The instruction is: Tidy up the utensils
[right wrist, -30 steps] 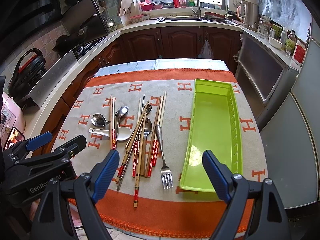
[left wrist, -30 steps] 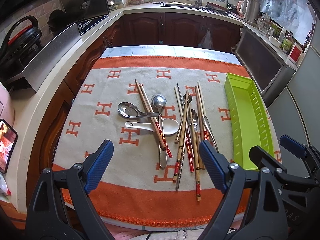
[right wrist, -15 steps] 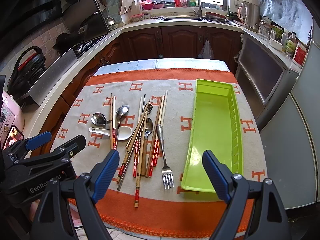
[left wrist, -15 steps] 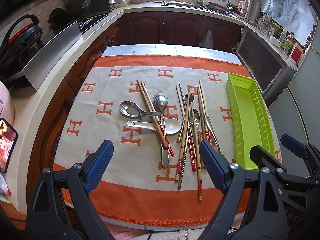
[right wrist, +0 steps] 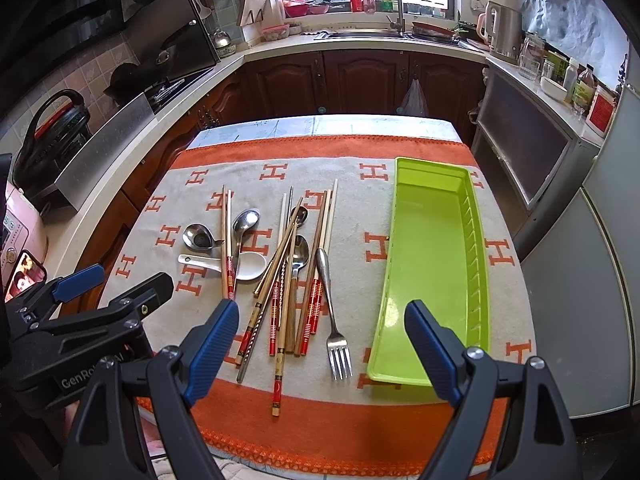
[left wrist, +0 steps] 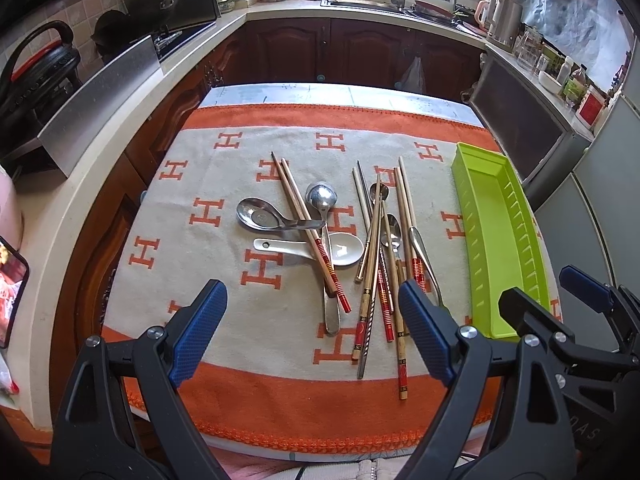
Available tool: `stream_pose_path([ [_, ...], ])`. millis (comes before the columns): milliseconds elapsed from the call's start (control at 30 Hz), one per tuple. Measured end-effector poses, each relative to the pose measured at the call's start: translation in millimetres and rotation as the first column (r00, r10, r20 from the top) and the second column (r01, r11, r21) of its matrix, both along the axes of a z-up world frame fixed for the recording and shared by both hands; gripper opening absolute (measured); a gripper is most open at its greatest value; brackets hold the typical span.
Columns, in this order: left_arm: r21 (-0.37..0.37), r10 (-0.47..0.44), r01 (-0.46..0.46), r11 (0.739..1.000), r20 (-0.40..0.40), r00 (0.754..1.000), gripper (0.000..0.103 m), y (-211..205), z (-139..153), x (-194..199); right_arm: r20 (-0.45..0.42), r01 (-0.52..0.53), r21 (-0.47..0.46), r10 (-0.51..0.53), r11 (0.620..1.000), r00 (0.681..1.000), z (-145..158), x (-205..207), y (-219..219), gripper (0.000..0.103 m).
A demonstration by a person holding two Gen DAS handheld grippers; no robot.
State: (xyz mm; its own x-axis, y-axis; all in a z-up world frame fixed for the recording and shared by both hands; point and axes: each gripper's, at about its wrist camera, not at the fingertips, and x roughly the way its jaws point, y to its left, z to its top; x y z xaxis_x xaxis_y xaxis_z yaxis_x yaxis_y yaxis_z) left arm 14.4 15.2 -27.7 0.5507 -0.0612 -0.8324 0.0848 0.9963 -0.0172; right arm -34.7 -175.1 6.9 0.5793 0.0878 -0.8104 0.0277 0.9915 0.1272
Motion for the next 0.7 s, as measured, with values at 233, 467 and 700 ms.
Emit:
stream_pose_path([
  [233,-0.121,-0.021,0.01,0.993,-0.089,0.996,0.076,26.5,-7.3,31.1,-0.027,-0.029,-0.008,0.029,1.0,0.999,-0.5,21.1,4.8,0.084],
  [467,-0.159,0.1,-0.126,0.979,-0.16,0.982,0.076,91.3,-11.0,78.5,-0.046,-0.051,0.012,0.052,0.999,0.998,2.3,58.6,13.2,0.083],
  [700,-0.175,0.152,-0.185,0.967,-0.187,0.971,0.076,137.4,-25.3,105.7,-0.115,-0.133,0.044,0.137,0.99,0.984,-12.4,102.7,38.4,0.068],
])
